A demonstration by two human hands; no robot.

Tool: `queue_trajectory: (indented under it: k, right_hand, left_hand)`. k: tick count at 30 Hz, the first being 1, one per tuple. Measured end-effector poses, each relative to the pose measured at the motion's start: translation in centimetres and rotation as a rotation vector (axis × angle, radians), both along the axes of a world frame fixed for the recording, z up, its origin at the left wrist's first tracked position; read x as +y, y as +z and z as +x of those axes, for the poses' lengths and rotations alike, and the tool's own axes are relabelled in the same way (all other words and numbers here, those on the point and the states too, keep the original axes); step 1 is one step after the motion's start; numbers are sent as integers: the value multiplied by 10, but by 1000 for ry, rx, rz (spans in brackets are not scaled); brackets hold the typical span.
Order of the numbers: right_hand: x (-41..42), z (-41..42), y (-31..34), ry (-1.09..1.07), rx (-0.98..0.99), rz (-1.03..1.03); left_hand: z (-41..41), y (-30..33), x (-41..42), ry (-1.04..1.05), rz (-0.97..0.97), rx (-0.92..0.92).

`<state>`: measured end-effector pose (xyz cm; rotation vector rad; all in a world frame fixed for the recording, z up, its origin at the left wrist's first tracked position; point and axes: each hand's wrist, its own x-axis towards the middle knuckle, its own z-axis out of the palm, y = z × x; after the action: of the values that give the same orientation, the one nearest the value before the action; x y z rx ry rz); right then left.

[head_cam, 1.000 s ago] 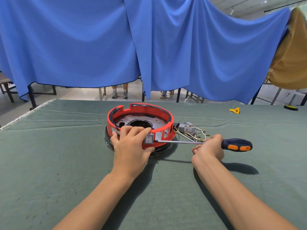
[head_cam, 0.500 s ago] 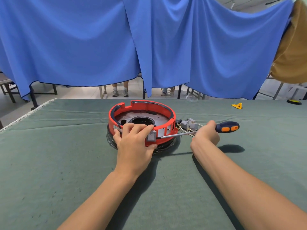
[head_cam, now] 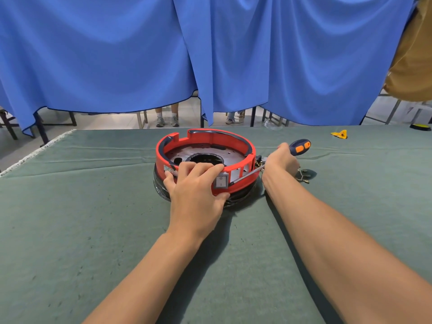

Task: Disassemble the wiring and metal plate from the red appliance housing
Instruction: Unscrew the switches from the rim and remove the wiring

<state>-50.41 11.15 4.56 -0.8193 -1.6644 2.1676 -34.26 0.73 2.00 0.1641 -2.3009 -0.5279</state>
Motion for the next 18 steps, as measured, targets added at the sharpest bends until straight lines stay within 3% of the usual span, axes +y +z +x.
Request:
queue_trajectory:
  k: [11, 18]
  right_hand:
    - [20, 32, -9, -73, 101, -258]
    - [27, 34, -9, -51, 112, -276]
  left_hand:
    - [4, -1, -5, -23, -56, -34]
    - [9, -2, -7, -9, -61, 5]
